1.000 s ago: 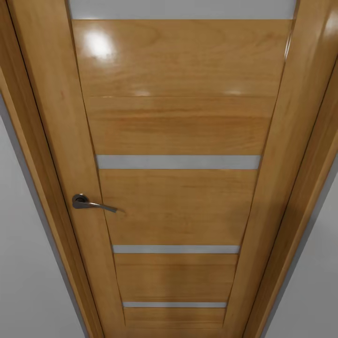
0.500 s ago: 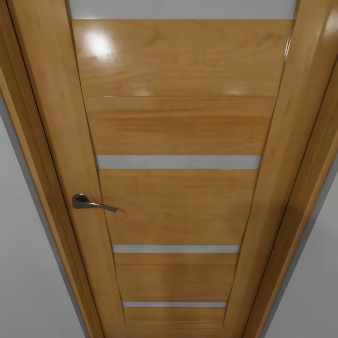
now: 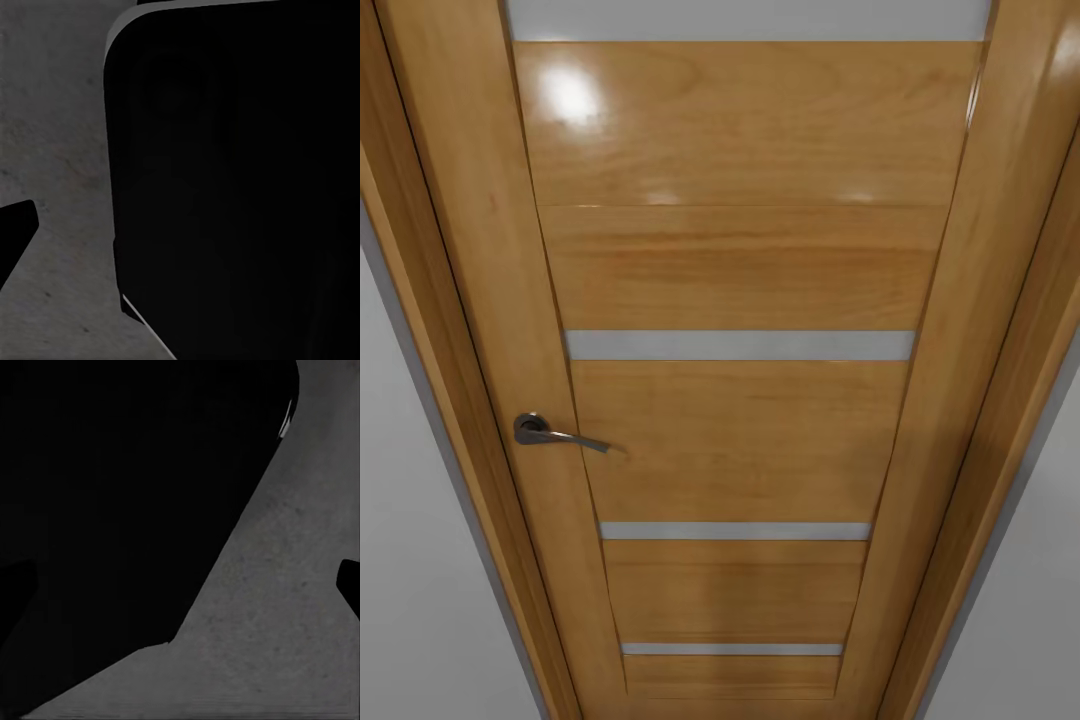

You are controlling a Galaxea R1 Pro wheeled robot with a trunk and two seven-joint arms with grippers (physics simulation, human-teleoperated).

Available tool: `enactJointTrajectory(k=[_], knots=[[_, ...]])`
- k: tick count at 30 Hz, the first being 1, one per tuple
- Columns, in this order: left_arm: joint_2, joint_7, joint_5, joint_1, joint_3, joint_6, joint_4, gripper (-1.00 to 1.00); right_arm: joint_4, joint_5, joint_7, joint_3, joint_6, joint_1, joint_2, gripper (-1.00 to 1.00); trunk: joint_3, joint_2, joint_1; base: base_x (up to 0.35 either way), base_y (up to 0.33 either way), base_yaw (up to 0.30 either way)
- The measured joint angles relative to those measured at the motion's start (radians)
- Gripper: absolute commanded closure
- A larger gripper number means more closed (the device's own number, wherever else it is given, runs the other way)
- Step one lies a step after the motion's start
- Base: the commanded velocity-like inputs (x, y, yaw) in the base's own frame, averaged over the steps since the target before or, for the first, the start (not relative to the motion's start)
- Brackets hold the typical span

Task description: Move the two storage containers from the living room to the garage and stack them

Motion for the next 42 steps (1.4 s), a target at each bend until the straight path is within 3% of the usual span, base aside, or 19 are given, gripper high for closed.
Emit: enactJointTrajectory(k=[12, 42], knots=[[0.000, 0.000, 0.000, 0.000, 0.001, -0.001, 0.000, -1.00, -0.015, 0.018, -0.001, 0.004, -0.003, 0.022, -0.009, -1.00, 0.000, 0.000, 0.000, 0.000, 0.000, 0.000], [0.000, 0.000, 0.000, 0.000, 0.006, -0.003, 0.000, -1.00, -0.037, 0.006, -0.001, 0.003, -0.004, 0.022, -0.006, -1.00, 0.000, 0.000, 0.000, 0.000, 0.000, 0.000]])
